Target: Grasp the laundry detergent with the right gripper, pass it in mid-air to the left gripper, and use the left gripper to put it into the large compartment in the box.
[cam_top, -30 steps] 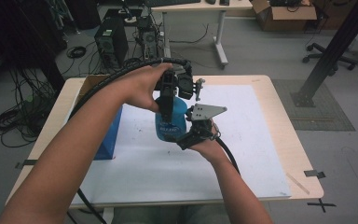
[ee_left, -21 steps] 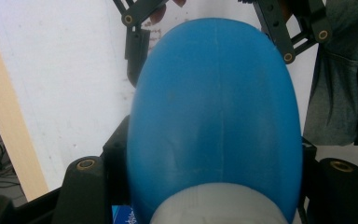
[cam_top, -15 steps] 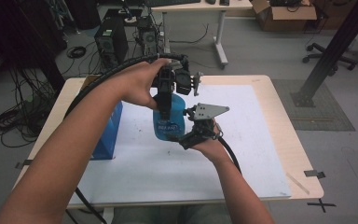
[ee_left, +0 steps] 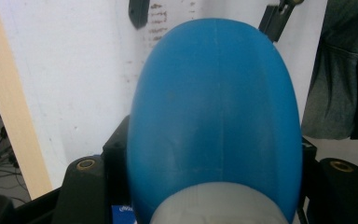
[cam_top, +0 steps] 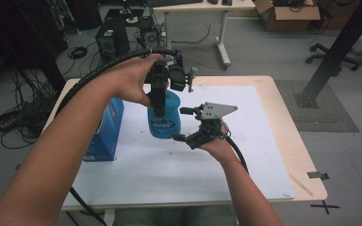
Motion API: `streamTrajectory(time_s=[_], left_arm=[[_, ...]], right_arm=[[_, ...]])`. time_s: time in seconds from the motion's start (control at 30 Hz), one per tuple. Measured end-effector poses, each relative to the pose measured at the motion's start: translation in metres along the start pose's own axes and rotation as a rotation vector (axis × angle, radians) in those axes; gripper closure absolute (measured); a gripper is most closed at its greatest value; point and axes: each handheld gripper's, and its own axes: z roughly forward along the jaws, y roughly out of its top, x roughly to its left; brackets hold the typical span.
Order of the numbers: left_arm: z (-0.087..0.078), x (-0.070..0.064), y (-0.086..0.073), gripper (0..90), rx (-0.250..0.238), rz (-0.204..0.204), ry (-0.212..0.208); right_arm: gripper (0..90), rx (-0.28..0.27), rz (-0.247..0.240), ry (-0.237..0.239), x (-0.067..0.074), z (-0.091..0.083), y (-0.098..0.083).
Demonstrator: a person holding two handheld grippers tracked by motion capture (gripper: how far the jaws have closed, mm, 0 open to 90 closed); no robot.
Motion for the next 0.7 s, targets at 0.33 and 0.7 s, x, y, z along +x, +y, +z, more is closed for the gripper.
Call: streamTrajectory(time_s=[0.33, 0.7], left_arm=[[-0.015, 0.009, -0.012, 39.1, 0.02, -0.101, -0.011], [-0.032, 0.019, -0.03, 39.1, 0.03, -0.22, -0.022]], right_arm=[[5.4, 0.018, -0.017, -0.026, -0.004, -0.017, 0.005], [5.6, 0.077, -0.025, -0.059, -0.012, -0.034, 0.009]])
